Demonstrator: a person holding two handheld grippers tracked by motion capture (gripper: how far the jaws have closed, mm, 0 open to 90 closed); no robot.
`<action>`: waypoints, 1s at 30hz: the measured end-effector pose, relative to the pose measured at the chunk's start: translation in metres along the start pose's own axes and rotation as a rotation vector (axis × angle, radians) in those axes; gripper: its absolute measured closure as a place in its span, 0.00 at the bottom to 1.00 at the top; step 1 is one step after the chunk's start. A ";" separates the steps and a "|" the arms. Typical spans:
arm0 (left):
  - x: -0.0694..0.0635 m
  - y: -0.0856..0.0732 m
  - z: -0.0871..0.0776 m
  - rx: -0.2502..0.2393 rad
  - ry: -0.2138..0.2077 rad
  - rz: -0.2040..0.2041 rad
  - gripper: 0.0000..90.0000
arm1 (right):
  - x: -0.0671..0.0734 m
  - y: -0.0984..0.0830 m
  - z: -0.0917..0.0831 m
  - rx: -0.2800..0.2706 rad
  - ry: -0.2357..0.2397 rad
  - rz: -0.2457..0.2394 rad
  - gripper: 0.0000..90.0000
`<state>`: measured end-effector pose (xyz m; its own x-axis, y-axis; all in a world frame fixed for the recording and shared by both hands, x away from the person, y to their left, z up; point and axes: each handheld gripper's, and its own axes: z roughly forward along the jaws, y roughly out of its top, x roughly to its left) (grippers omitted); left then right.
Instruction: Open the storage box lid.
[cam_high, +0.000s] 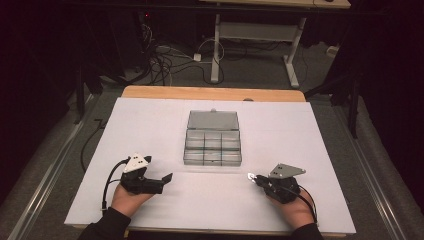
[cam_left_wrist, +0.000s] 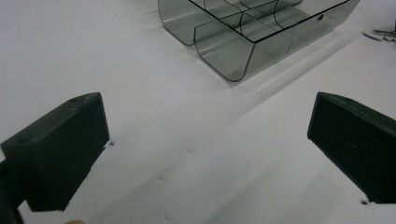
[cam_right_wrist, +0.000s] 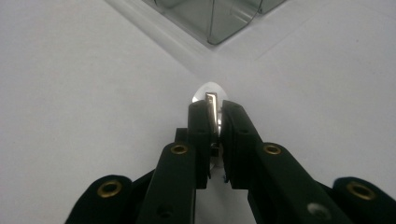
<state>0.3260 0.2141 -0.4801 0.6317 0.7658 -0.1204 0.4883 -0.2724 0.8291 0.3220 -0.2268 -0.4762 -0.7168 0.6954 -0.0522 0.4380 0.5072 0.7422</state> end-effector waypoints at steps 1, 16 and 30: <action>0.000 0.000 -0.001 -0.003 0.004 -0.002 0.00 | 0.000 0.001 0.000 -0.006 0.002 -0.001 0.93; 0.000 0.000 -0.001 -0.003 0.009 -0.001 0.00 | -0.004 0.000 -0.005 -0.028 0.004 0.021 0.93; -0.001 0.000 0.000 -0.002 0.009 -0.001 0.00 | -0.003 0.001 -0.006 -0.041 0.014 0.030 0.93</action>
<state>0.3256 0.2137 -0.4801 0.6258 0.7713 -0.1158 0.4873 -0.2708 0.8302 0.3214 -0.2316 -0.4708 -0.7111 0.7028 -0.0199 0.4375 0.4645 0.7699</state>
